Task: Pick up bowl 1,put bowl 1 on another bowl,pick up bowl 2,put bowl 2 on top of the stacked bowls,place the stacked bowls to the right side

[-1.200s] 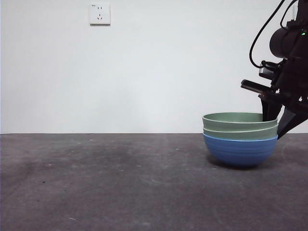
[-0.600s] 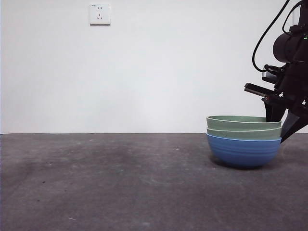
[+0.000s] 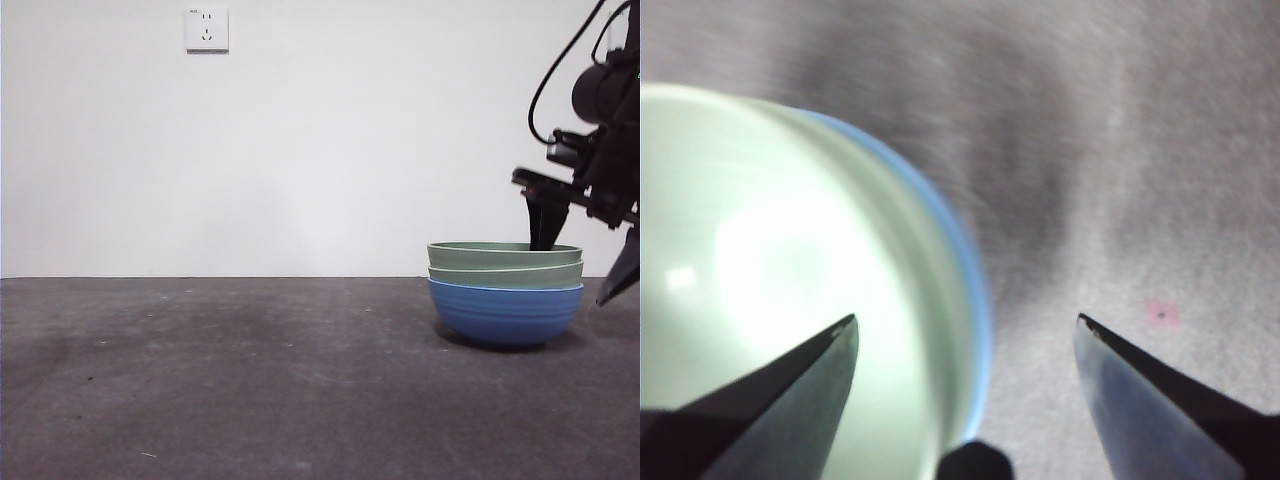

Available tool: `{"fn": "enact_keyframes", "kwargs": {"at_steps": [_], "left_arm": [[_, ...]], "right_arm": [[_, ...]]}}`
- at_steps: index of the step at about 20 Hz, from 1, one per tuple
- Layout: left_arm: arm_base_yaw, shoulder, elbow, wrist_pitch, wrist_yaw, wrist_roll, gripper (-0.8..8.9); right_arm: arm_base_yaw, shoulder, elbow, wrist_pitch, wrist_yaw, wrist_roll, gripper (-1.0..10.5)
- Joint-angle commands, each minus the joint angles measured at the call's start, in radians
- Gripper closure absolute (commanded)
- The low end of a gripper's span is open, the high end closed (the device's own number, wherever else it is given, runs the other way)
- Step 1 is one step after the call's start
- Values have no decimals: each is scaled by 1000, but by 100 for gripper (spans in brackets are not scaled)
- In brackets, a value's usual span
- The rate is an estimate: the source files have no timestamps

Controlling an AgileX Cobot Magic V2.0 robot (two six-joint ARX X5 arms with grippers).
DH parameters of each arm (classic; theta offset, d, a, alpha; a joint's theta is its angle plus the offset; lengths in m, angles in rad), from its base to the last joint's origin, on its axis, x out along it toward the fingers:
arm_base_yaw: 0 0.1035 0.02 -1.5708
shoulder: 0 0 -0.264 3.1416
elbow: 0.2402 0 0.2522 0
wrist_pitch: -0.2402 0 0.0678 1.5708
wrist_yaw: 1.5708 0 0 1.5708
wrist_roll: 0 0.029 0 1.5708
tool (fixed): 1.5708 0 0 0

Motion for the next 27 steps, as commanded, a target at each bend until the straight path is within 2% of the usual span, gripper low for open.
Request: {"fn": "enact_keyframes", "kwargs": {"at_steps": [1, 5, 8, 13, 17, 18, 19, 20, 27], "left_arm": [[0, -1, -4, 8, -2, 12, 490], [0, -1, -4, 8, -2, 15, 491], [0, -1, -4, 8, -1, 20, 491], [0, -1, -4, 6, 0, 38, 499], [0, -1, -4, -18, 3, 39, 502], [0, -1, -4, -26, 3, 41, 527], [0, -1, -4, -32, 3, 42, 641], [0, -1, -4, -33, 3, 42, 806], [0, -1, -4, -22, 0, 40, 817]], "right_arm": [[0, -53, -9, -2, -4, -12, 586], [0, -219, -9, -64, 8, -11, 587], [14, -374, -9, -193, 3, -14, 601], [126, -597, -9, -427, 5, -50, 603], [210, -702, -9, -536, 12, -55, 613], [217, -717, -9, -548, 11, -57, 703], [222, -727, -9, -557, 10, -81, 886], [226, -734, -9, -566, 10, -109, 952], [225, -735, -9, -584, 11, -109, 945]]}}
